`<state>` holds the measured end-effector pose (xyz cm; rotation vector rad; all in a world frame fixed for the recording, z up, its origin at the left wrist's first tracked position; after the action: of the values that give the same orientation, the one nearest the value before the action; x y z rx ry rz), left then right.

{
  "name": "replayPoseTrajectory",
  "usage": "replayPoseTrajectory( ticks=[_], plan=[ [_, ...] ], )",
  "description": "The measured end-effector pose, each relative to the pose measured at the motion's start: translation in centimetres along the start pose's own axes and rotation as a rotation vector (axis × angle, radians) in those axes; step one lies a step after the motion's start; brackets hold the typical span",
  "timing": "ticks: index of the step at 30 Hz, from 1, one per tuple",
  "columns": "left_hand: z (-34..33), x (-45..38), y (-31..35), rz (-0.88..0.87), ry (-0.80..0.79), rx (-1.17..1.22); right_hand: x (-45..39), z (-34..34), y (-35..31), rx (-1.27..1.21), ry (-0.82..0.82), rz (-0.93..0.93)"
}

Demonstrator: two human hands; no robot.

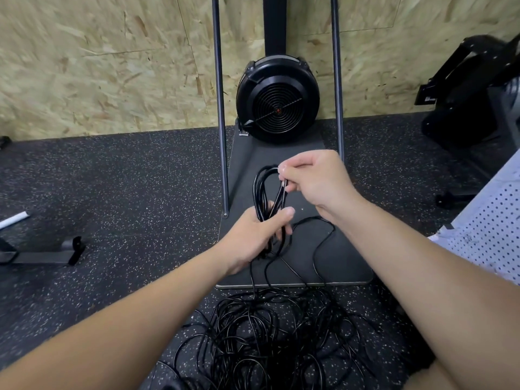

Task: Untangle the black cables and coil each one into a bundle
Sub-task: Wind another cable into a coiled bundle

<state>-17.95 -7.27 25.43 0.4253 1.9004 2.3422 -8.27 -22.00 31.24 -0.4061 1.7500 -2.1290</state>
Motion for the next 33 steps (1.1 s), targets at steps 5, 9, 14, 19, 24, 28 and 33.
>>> replayPoseTrajectory(
  ticks=[5,9,14,19,24,28,33],
  plan=[
    [-0.1,-0.3,0.2,0.016,-0.01,-0.061,0.5,-0.4,-0.5,0.381,0.148,0.187],
    [-0.1,-0.2,0.3,0.029,-0.053,0.003,0.2,-0.4,-0.3,0.603,0.184,0.257],
    [0.0,-0.4,-0.2,-0.002,0.007,0.134,-0.2,-0.2,0.4,0.435,0.17,0.314],
    [2.0,-0.7,0.8,0.007,0.131,0.28,-1.1,0.8,3.1,0.355,-0.029,-0.052],
    [3.4,-1.1,1.7,-0.073,0.161,0.569,1.2,-2.3,5.2,0.737,-0.74,-0.198],
    [4.2,-1.0,2.0,-0.107,0.169,0.66,1.8,-3.5,5.3,0.778,-0.855,-0.09],
    [5.9,-1.1,1.2,-0.085,0.263,0.531,1.6,-3.1,5.3,0.635,-0.961,-0.103]
  ],
)
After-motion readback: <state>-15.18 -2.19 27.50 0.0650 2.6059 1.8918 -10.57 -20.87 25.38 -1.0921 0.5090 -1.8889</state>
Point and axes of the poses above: each hand's wrist, its own x-axis away from the middle knuckle, its own z-axis out of the back of the hand, y = z × x, the point moved 1 cm from there along -x, towards the middle knuckle, and after that the axes turned 14 degrees about -y, right-handed, at the moved point
